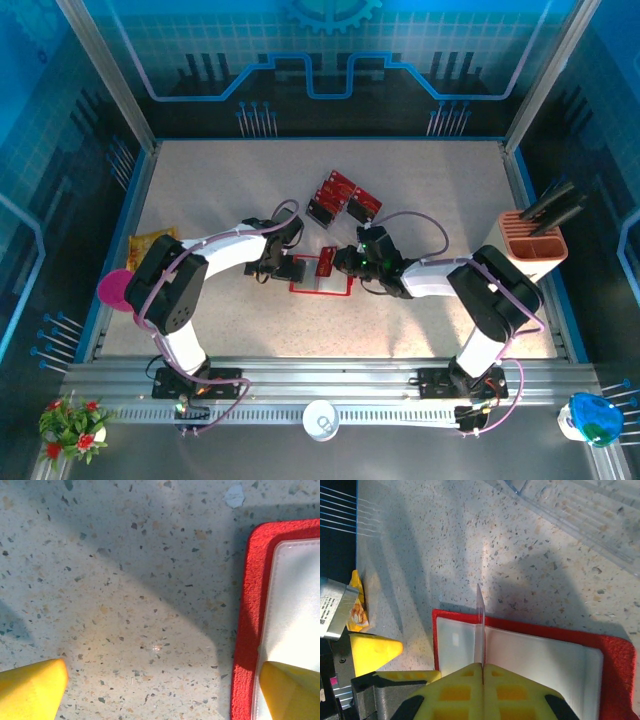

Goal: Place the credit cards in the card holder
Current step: Insert the credit card into the card slot.

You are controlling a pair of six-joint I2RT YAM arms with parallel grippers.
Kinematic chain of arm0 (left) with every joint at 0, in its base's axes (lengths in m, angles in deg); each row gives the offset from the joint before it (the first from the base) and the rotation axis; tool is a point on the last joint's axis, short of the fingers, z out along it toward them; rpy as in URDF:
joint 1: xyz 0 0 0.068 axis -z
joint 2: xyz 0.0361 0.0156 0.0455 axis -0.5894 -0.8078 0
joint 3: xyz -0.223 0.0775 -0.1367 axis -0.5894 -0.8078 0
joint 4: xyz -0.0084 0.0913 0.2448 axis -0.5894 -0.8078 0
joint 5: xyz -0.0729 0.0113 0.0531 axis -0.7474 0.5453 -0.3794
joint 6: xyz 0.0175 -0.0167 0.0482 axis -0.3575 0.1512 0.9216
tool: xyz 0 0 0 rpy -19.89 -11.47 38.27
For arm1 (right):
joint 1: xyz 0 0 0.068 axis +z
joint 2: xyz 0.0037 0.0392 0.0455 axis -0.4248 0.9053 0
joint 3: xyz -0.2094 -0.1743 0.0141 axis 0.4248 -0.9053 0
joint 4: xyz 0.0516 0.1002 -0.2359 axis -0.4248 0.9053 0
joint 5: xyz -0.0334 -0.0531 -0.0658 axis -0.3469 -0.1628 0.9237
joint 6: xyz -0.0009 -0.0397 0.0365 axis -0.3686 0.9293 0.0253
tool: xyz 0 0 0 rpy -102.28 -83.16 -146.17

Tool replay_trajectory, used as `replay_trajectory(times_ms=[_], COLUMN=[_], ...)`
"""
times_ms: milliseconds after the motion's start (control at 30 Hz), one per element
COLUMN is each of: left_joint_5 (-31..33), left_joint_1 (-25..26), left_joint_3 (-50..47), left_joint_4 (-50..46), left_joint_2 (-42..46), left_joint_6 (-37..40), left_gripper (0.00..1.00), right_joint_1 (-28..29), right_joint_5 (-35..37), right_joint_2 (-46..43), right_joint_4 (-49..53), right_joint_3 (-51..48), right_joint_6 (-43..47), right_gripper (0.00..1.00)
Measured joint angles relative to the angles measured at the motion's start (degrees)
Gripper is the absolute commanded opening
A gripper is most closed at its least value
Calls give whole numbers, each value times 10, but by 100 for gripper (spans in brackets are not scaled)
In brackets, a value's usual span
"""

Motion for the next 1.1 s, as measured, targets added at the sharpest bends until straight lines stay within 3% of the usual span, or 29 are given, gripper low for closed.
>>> replay_trajectory(times_ms=[1100], left_joint_5=[0], left_joint_1=[0], left_joint_3=[-1], left_joint_4=[0], left_joint_2=[0], left_joint_6=[0], left_gripper=[99], right_joint_1=[33], right_joint_5=[-8], right_joint_2=[5], right_joint_4=[-7], right_joint_3=[-28], right_joint_6=[-2], right_gripper=[0])
